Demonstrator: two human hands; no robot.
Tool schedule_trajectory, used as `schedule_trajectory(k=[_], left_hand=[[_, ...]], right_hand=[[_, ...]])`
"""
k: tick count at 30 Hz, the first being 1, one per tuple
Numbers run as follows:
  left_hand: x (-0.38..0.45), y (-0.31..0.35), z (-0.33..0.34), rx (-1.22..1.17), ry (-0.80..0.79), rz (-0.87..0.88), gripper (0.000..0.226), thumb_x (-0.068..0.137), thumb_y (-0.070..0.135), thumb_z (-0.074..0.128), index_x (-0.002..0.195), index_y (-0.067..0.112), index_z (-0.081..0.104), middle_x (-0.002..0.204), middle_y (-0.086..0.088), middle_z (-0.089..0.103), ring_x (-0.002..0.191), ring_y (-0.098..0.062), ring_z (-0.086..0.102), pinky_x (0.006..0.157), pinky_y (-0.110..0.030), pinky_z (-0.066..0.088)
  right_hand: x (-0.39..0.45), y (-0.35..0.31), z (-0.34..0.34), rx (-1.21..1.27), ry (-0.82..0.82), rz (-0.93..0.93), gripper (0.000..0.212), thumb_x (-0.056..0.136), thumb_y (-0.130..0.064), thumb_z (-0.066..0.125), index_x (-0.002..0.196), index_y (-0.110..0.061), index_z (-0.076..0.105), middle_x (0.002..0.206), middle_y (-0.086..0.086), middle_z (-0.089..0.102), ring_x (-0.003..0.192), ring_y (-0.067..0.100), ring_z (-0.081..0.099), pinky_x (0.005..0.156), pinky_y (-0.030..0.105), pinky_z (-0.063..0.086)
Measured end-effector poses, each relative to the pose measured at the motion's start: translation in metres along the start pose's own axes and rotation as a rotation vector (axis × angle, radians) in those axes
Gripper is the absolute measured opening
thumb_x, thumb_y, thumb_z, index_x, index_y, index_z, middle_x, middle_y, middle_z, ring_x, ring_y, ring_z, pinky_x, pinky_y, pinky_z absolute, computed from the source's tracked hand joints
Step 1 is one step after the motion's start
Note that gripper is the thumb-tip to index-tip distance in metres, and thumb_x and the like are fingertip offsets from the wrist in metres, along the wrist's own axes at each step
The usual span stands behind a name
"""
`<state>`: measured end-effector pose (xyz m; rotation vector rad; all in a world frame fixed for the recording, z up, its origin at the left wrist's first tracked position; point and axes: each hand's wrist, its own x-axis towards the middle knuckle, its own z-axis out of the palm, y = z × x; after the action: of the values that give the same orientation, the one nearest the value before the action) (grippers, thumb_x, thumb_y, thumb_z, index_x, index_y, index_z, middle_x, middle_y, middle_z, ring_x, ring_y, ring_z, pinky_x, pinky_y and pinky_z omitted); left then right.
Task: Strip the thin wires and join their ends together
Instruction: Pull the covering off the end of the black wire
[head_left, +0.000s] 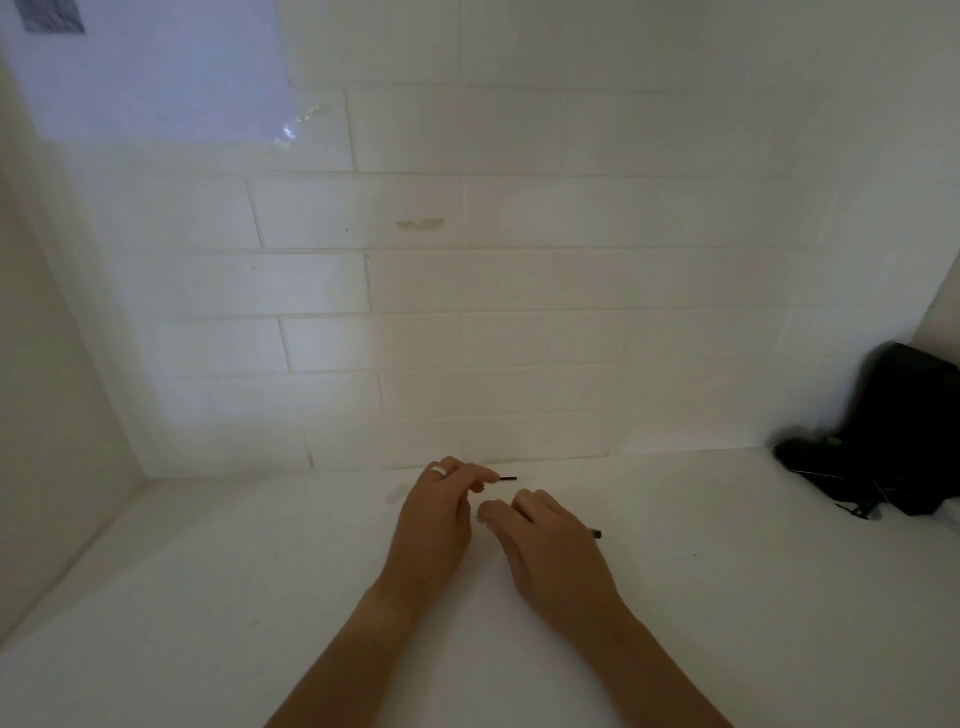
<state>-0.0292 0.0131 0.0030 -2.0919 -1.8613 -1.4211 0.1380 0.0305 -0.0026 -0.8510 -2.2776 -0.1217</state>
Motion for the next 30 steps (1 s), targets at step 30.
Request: schedule_trajectory(k=[30], left_hand=[[0.001, 0.011, -0.015, -0.121, -0.152, -0.249, 0.021, 0.093, 0.004, 0.055, 0.082, 0.021, 0.048, 0.073, 0.010, 0.056, 0.067, -0.002, 0.046, 0.068, -0.022, 0.040]], right_hand=[[0.001, 0.003, -0.017, 0.087, 0.427, 0.324, 0.028, 0.087, -0.017, 0.060, 0.114, -0.017, 0.065, 0.123, 0.003, 0.058, 0.120, 0.024, 0.054, 0.103, 0.042, 0.042]])
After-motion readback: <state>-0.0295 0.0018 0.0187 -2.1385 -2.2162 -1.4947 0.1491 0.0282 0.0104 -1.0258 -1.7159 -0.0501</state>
